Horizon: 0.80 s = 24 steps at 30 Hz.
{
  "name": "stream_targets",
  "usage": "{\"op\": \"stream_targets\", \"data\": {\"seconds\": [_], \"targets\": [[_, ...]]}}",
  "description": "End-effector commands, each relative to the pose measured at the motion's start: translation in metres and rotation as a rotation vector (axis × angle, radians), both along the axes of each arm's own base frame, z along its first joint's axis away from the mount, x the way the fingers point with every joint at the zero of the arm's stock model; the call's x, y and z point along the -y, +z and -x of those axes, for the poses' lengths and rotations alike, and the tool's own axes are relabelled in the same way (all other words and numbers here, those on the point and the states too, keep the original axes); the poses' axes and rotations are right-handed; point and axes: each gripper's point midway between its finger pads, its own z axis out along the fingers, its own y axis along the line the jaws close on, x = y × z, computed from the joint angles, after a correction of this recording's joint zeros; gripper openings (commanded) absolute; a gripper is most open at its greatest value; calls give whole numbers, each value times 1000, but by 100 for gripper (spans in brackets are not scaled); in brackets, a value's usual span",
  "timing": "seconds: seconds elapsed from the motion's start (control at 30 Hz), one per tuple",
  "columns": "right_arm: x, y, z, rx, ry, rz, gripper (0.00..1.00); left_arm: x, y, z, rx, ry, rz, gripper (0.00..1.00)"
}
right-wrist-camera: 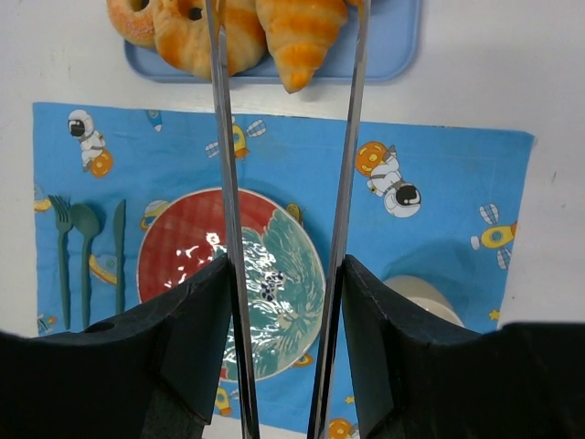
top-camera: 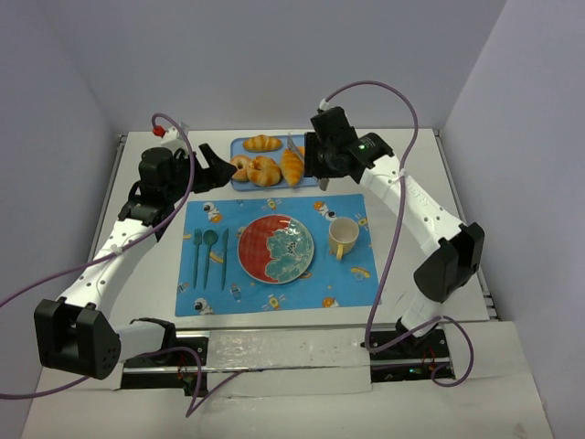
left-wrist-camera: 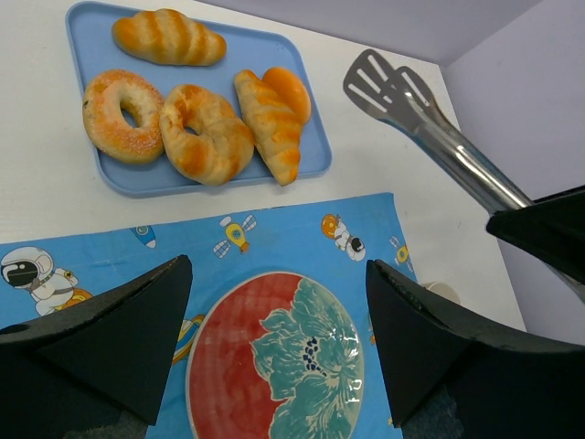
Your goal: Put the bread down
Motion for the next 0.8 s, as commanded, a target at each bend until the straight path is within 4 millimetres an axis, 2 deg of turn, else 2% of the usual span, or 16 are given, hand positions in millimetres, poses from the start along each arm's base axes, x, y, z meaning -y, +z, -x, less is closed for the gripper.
{"op": "stream_targets", "data": {"seconds": [0.0, 0.47, 0.77], "targets": [[-12, -1, -17, 47, 0, -1, 56, 3, 30, -2, 68, -8, 18, 87], [-27, -46, -33, -26, 19, 36, 56, 3, 29, -2, 65, -9, 14, 87], [-32, -65, -36, -56, 33, 50, 59, 4, 28, -2, 64, -13, 13, 87]]}}
